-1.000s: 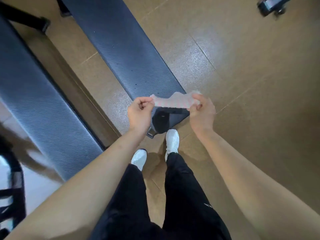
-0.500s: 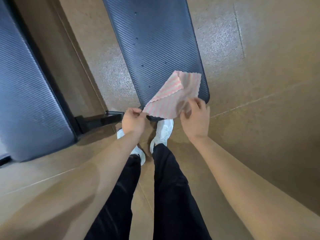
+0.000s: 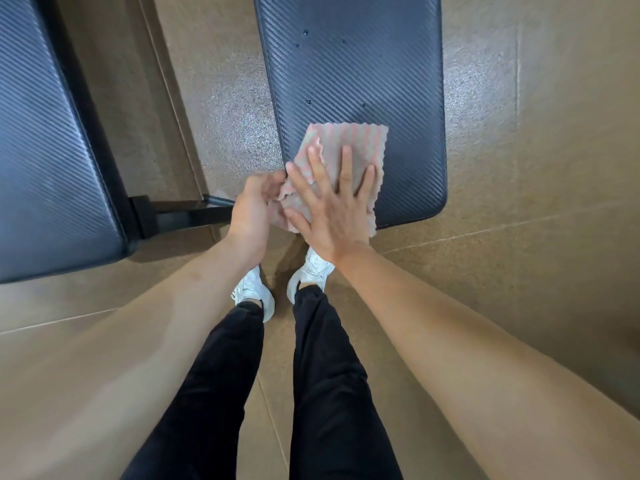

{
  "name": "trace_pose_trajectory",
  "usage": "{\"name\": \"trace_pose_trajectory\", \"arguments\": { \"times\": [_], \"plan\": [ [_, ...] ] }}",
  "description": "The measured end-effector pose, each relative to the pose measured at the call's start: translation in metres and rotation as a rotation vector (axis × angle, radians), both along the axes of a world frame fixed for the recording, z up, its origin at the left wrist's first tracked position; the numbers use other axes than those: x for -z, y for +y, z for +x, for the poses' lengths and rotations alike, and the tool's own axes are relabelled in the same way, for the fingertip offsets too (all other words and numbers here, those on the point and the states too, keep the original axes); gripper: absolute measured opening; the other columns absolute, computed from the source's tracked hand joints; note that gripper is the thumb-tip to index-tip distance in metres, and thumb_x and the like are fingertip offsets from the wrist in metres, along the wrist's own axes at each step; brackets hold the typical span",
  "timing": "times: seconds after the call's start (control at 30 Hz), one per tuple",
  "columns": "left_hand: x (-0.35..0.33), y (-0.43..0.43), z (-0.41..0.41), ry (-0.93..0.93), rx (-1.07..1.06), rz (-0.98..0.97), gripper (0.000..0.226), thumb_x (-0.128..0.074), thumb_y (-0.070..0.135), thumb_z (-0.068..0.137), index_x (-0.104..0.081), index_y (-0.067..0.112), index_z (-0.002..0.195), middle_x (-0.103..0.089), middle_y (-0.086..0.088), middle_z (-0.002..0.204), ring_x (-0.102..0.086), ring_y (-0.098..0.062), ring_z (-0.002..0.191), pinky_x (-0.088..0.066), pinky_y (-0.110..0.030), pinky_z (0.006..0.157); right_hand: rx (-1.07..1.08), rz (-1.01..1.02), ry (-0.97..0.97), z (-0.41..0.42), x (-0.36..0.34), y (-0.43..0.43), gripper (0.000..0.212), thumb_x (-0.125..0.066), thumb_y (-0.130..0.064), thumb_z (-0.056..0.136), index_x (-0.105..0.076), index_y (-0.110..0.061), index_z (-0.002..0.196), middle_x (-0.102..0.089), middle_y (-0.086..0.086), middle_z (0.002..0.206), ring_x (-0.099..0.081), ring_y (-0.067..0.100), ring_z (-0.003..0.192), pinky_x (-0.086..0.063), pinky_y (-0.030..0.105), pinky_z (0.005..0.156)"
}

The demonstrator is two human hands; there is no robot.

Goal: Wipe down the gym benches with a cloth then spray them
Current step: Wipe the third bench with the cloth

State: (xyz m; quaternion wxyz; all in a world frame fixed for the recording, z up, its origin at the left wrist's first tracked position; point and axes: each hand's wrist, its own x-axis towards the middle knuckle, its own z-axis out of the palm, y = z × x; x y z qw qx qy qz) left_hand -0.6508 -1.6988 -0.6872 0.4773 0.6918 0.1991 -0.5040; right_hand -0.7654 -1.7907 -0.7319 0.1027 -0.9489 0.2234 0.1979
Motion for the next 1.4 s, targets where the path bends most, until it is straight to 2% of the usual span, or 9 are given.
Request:
{"name": "trace_pose_trajectory", "arguments": {
  "times": [0.13, 0.33, 0.57, 0.7, 0.87, 0.97, 1.13, 1.3, 1.4],
  "plan": [
    [-0.009, -0.008, -0.001, -0.006, 0.017, 0.003, 0.035, -0.039, 0.039, 0.105, -0.067, 0.021, 0.117, -0.069, 0.01, 0.111, -0.065, -0.005, 0.1, -0.046, -0.022, 0.08, -0.112, -0.012, 0.004, -0.011, 0.0, -0.03, 0.076, -0.014, -0.076, 0.097, 0.003, -0.04, 0.162, 0.005, 0.0, 0.172, 0.003, 0.044, 0.156, -0.008, 0.072, 0.118],
    [-0.024, -0.02, 0.004, 0.014, 0.121, 0.039, 0.043, -0.027, 0.047, 0.109, -0.059, 0.022, 0.123, -0.065, 0.005, 0.116, -0.061, -0.011, 0.104, -0.044, -0.035, 0.098, 0.257, -0.044, -0.007, -0.04, 0.0, -0.101, 0.078, -0.016, -0.072, 0.1, 0.002, -0.032, 0.163, 0.004, 0.007, 0.172, 0.004, 0.037, 0.157, -0.007, 0.065, 0.122],
    [-0.031, -0.022, 0.007, 0.069, 0.109, 0.039, 0.045, -0.025, 0.048, 0.109, -0.06, 0.023, 0.122, -0.063, 0.006, 0.116, -0.06, -0.012, 0.107, -0.042, -0.037, 0.099, 0.475, -0.046, 0.012, -0.022, -0.001, -0.114, 0.073, -0.012, -0.065, 0.103, 0.004, -0.026, 0.163, 0.002, 0.014, 0.171, 0.003, 0.044, 0.156, -0.007, 0.065, 0.123],
    [-0.029, -0.02, 0.008, 0.088, 0.084, 0.058, 0.048, -0.026, 0.05, 0.109, -0.06, 0.022, 0.127, -0.064, 0.003, 0.123, -0.06, -0.015, 0.116, -0.042, -0.04, 0.104, 0.266, -0.003, -0.028, 0.013, -0.002, -0.097, 0.072, -0.012, -0.065, 0.102, 0.007, -0.031, 0.163, 0.009, 0.009, 0.171, 0.007, 0.047, 0.154, 0.002, 0.069, 0.121],
    [-0.033, -0.022, 0.011, 0.161, 0.008, 0.092, 0.062, -0.025, 0.062, 0.104, -0.061, 0.019, 0.131, -0.064, -0.001, 0.133, -0.062, -0.018, 0.118, -0.042, -0.044, 0.11, -0.186, 0.058, -0.131, 0.072, 0.007, -0.067, 0.071, -0.025, -0.067, 0.101, -0.011, -0.036, 0.163, -0.005, -0.001, 0.172, 0.0, 0.042, 0.157, -0.002, 0.068, 0.121],
    [-0.035, -0.026, 0.019, 0.17, -0.017, 0.132, 0.068, -0.025, 0.066, 0.103, -0.064, 0.016, 0.128, -0.067, -0.005, 0.13, -0.064, -0.024, 0.118, -0.043, -0.047, 0.111, -0.322, 0.065, -0.14, 0.077, 0.01, -0.089, 0.074, -0.02, -0.072, 0.099, -0.008, -0.036, 0.163, -0.004, -0.001, 0.172, 0.001, 0.04, 0.157, -0.003, 0.067, 0.121],
    [-0.035, -0.044, 0.035, 0.101, 0.057, 0.171, 0.059, -0.025, 0.066, 0.103, -0.065, 0.025, 0.119, -0.068, -0.005, 0.123, -0.065, -0.023, 0.113, -0.046, -0.044, 0.105, -0.073, -0.026, -0.073, 0.065, 0.009, -0.16, 0.08, -0.008, -0.076, 0.096, 0.013, -0.034, 0.16, 0.01, 0.003, 0.172, 0.009, 0.037, 0.157, 0.001, 0.065, 0.122],
    [-0.035, -0.082, 0.065, -0.081, 0.092, 0.207, 0.034, -0.044, 0.046, 0.105, -0.066, 0.021, 0.113, -0.065, 0.005, 0.108, -0.062, -0.023, 0.108, -0.047, -0.04, 0.099, 0.056, -0.017, -0.027, 0.053, 0.005, -0.2, 0.082, -0.006, -0.077, 0.096, 0.009, -0.031, 0.162, 0.015, 0.0, 0.171, 0.015, 0.029, 0.157, 0.004, 0.061, 0.124],
    [-0.032, -0.099, 0.084, -0.182, 0.162, 0.198, 0.041, -0.059, 0.034, 0.101, -0.057, 0.02, 0.139, -0.064, 0.003, 0.129, -0.06, -0.022, 0.122, -0.047, -0.04, 0.108, 0.152, 0.021, -0.03, 0.056, 0.005, -0.205, 0.083, -0.01, -0.075, 0.098, 0.012, -0.028, 0.162, 0.014, 0.002, 0.171, 0.015, 0.029, 0.157, 0.0, 0.063, 0.124]
  ]
}}
